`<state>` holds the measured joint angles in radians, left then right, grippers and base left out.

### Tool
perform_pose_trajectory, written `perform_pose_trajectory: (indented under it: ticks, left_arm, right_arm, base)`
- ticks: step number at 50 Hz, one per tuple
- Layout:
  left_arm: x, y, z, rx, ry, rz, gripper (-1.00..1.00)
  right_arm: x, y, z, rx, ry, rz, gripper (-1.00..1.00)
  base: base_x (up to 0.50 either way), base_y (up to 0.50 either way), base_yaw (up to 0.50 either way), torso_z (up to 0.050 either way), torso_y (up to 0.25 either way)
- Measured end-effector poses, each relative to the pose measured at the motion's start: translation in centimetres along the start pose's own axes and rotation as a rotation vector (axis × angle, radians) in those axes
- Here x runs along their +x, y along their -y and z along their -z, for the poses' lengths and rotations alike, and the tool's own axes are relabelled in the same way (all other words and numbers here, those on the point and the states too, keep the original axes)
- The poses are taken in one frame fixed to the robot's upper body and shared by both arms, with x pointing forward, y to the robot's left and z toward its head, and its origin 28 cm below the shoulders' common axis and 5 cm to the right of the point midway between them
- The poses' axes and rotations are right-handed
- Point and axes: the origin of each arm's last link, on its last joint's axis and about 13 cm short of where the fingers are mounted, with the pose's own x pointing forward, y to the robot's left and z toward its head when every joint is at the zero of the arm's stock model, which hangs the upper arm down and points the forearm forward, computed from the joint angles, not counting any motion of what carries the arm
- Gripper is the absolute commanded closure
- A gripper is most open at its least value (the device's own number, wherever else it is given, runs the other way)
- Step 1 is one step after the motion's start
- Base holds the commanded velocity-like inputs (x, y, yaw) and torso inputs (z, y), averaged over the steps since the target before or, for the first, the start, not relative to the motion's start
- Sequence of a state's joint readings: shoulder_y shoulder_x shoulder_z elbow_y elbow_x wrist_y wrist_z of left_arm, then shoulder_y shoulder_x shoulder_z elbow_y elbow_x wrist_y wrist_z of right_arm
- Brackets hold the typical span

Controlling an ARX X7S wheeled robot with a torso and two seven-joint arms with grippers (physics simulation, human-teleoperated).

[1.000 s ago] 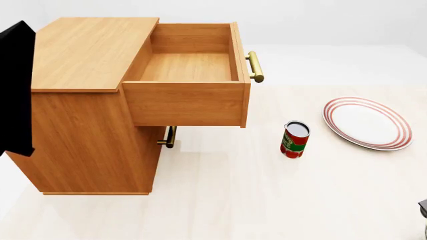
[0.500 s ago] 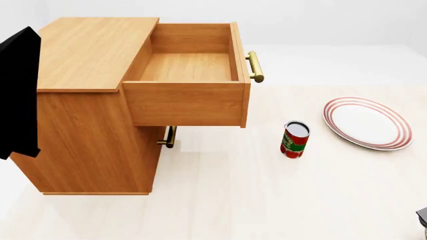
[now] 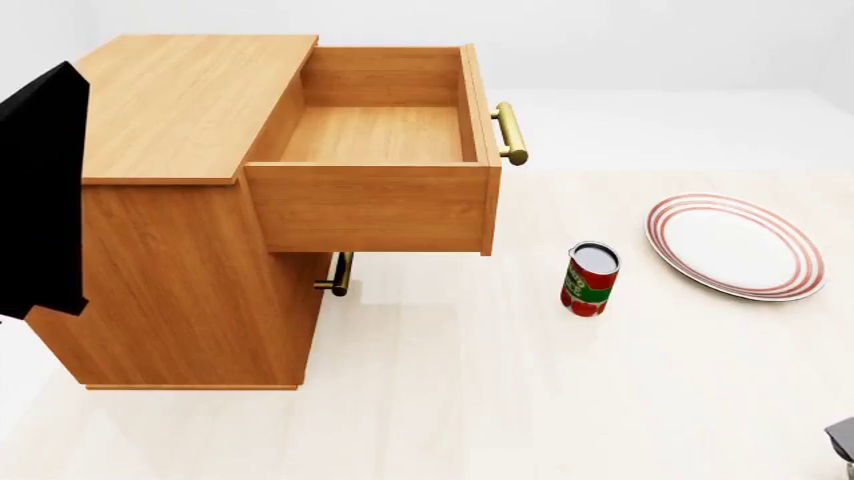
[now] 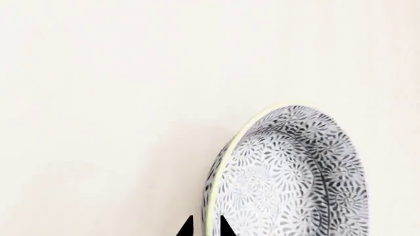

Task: Put the bowl in the top drawer of the cabinet.

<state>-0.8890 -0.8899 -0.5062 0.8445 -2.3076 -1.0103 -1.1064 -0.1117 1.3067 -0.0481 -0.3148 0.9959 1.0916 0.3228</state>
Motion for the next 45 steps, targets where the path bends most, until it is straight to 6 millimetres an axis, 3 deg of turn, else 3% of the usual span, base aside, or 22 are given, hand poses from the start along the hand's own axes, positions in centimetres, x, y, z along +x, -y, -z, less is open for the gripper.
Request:
perform_pose_trajectory:
  ticks: [19,36,45]
  left_arm:
    - [-0.2,0.0,-0.3,0.002,0.005,0.000,-1.00]
    - [-0.2,0.0,-0.4,0.003,0.010,-0.001,-1.00]
    - [-0.3,0.0,-0.4,0.003,0.010,-0.001,-1.00]
  right_arm:
    - [-1.8,1.3,-0.9,0.001,0.027,-0.003,1.00]
    - [-4.3,2.9,-4.6,-0.064,0.120,0.000,1.00]
    - [-5.8,3.8,-7.5,-0.134,0.206,-0.014,1.00]
  base:
    - [0.00,0.00,0.00,0.000,0.000]
    - [0.00,0.00,0.00,0.000,0.001]
    - [0.00,0.00,0.00,0.000,0.000]
